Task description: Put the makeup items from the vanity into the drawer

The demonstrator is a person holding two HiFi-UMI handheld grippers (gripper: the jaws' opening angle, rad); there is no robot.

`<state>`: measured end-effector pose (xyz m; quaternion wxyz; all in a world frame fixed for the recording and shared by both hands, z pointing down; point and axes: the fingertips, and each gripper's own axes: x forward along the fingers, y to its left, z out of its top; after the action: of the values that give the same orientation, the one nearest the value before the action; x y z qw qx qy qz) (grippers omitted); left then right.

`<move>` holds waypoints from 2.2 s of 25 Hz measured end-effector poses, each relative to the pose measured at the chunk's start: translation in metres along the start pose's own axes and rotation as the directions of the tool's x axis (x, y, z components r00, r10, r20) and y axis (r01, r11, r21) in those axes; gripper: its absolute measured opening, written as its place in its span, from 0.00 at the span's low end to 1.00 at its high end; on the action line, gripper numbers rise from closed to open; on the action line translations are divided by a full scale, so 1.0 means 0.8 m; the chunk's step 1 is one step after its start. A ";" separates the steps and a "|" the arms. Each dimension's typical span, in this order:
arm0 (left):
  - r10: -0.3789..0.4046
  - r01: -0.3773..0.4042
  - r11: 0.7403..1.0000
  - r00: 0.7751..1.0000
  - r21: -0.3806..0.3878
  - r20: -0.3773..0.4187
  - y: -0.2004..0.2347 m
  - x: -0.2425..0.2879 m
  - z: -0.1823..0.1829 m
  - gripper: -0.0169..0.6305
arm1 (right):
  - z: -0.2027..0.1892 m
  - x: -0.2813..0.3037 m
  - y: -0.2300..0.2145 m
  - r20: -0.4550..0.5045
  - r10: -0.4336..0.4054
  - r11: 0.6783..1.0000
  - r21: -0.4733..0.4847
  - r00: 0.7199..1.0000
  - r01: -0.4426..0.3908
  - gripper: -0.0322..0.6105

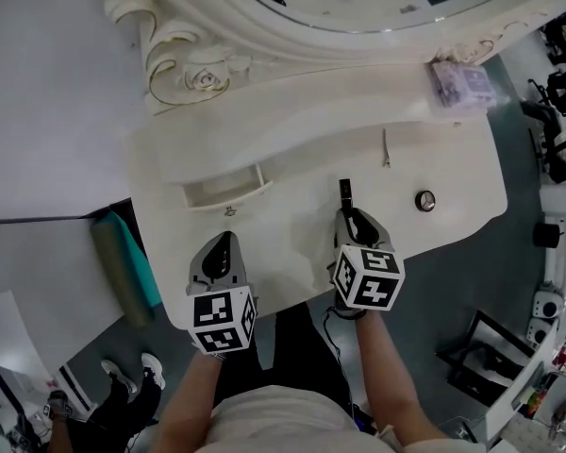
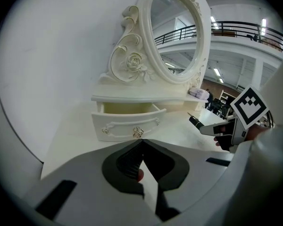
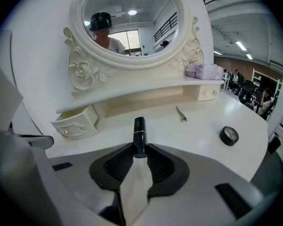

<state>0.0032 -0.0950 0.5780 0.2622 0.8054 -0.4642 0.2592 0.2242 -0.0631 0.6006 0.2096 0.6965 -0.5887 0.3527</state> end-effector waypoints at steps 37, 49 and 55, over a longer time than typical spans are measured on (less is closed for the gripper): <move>0.357 -0.299 0.900 0.924 -0.316 0.141 0.115 -0.077 0.064 0.03 | 0.060 -0.013 0.285 -0.356 0.570 0.504 -0.560 0.740 -0.657 0.21; 0.414 -0.344 0.865 0.901 -0.365 0.131 0.119 -0.080 0.055 0.03 | 0.060 0.008 0.289 -0.393 0.563 0.468 -0.573 0.727 -0.672 0.22; 0.415 -0.346 0.865 0.901 -0.363 0.129 0.122 -0.083 0.055 0.03 | 0.070 0.009 0.288 -0.358 0.573 0.504 -0.555 0.737 -0.662 0.23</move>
<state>-0.1039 -0.1260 0.5197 0.2885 0.6638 -0.6755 0.1407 0.0156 -0.1576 0.5401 0.3346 0.2970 -0.8669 0.2201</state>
